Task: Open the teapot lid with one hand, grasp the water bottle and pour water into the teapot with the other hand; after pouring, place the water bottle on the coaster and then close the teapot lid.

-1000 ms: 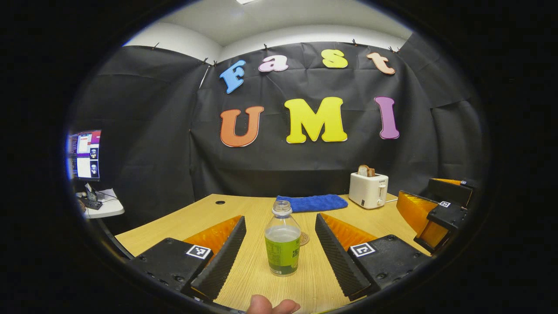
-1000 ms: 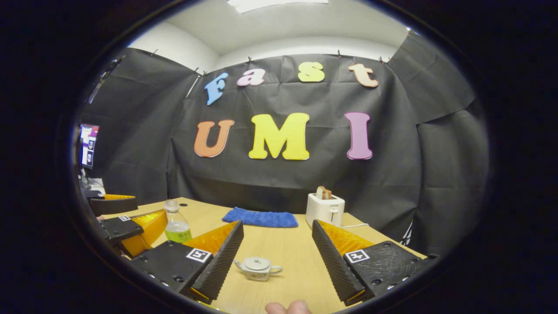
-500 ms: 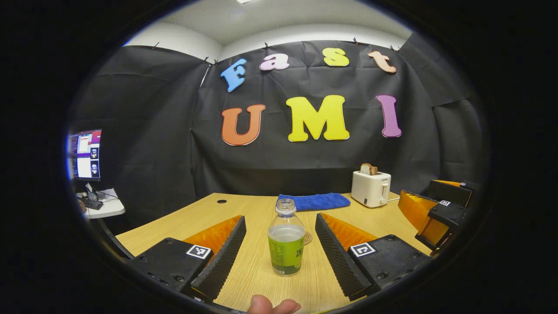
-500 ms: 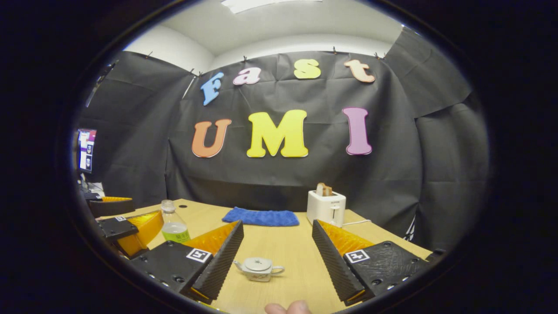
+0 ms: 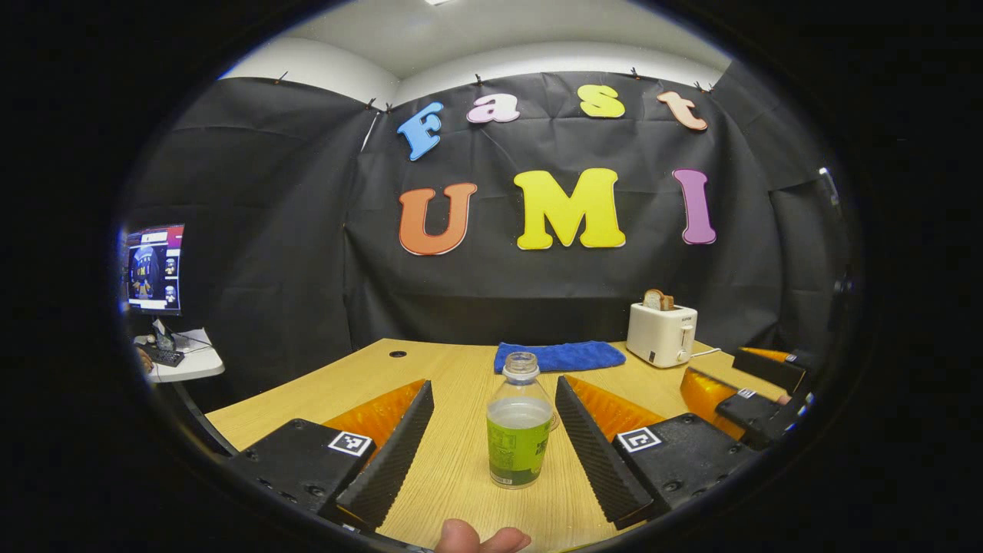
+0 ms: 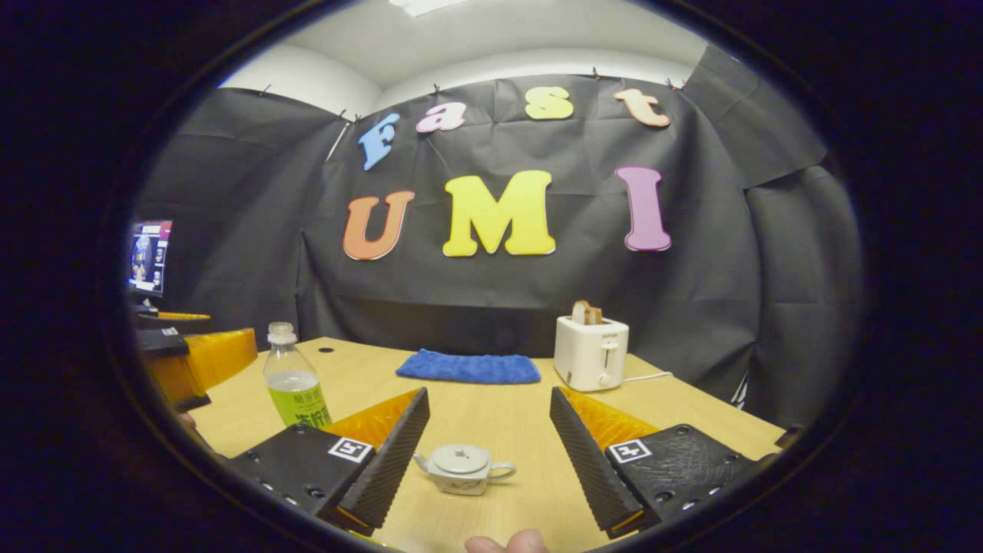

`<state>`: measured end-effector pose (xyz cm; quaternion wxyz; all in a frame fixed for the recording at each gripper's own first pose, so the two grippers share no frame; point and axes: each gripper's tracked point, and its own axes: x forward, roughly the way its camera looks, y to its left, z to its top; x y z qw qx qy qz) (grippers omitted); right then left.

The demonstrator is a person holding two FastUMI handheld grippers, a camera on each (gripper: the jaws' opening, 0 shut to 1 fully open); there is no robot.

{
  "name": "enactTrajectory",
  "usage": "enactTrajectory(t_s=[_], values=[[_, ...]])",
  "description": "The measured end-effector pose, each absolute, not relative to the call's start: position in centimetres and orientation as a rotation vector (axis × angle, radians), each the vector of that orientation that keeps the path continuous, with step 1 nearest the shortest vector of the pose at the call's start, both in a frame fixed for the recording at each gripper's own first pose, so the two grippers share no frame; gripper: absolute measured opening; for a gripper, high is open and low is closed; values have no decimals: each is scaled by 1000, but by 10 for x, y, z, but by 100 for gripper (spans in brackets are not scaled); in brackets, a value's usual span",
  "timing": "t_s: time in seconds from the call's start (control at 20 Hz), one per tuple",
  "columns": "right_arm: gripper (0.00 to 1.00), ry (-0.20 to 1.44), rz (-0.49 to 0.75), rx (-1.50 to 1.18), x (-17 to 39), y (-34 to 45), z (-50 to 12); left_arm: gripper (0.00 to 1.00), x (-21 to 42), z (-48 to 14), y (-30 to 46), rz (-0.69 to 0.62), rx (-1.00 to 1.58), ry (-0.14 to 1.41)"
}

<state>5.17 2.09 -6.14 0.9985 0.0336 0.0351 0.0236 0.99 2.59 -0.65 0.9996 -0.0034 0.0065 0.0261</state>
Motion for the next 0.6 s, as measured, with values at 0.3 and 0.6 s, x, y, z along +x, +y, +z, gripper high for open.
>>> enactTrajectory(t_s=[0.3, 0.6], values=[[95, 139, 70, 48, 88, 38, -103, 100, 9, -5, 35, 64, -24, 16], [90, 199, 79, 36, 114, 44, -131, 99, 13, -8, 43, 78, -28, 25]])
